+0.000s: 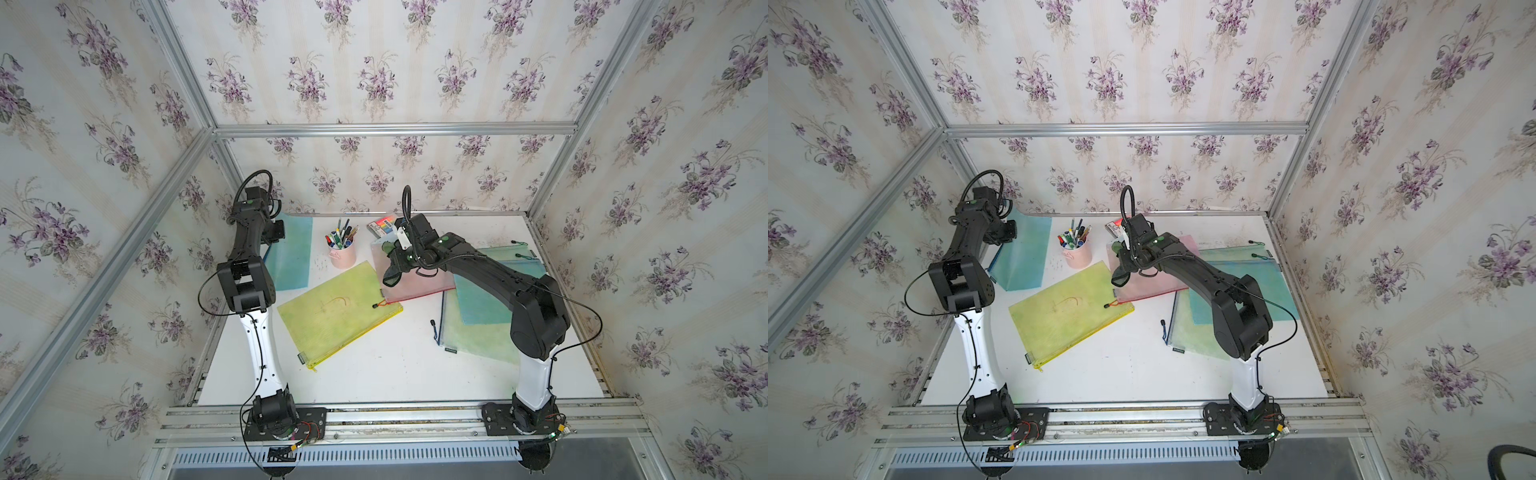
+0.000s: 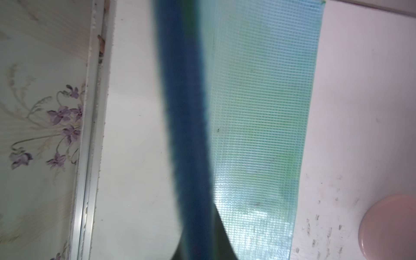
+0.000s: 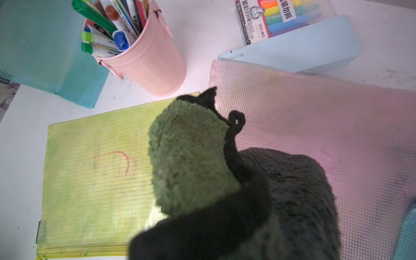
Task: Wipe the document bag
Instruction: Place the document bag at the corner of the board.
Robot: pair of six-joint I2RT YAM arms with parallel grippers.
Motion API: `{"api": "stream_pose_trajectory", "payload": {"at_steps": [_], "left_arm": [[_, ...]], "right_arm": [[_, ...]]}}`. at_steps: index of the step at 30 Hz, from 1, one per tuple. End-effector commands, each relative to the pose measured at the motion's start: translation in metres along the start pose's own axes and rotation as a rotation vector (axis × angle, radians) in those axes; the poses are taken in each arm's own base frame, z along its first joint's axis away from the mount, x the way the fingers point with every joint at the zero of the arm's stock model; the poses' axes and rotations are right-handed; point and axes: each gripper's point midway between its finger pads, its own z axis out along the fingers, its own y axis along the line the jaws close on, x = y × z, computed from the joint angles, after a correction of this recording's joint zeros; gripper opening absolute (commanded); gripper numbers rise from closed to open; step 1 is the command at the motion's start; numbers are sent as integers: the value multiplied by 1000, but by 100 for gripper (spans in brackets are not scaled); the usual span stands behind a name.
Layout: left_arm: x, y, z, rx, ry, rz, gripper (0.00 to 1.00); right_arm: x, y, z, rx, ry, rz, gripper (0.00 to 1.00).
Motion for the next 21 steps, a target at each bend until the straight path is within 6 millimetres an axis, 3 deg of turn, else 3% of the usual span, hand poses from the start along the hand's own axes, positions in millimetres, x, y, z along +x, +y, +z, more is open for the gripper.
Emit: {"api": "stream_pose_trajectory", "payload": {"at_steps": [1, 4, 7, 11, 14, 21], "left_arm": [[-10, -2, -2, 14, -42, 35, 63], [-15, 4, -20, -41, -78, 31, 81], [-15, 8, -54, -81, -117, -1, 86], [10, 2, -94, -99, -106, -47, 87], [41, -14, -119, -116, -61, -34, 88], [147, -92, -150, -43, 77, 81, 87]], "right_arm": [[-1, -4, 0, 27, 4, 26, 14], [4, -6, -5, 36, 6, 27, 14], [15, -10, -12, 38, -3, 23, 14], [28, -16, -24, 34, -24, 4, 14], [38, -23, -34, 28, -42, -5, 14], [60, -32, -56, 3, -82, -22, 14]]}}
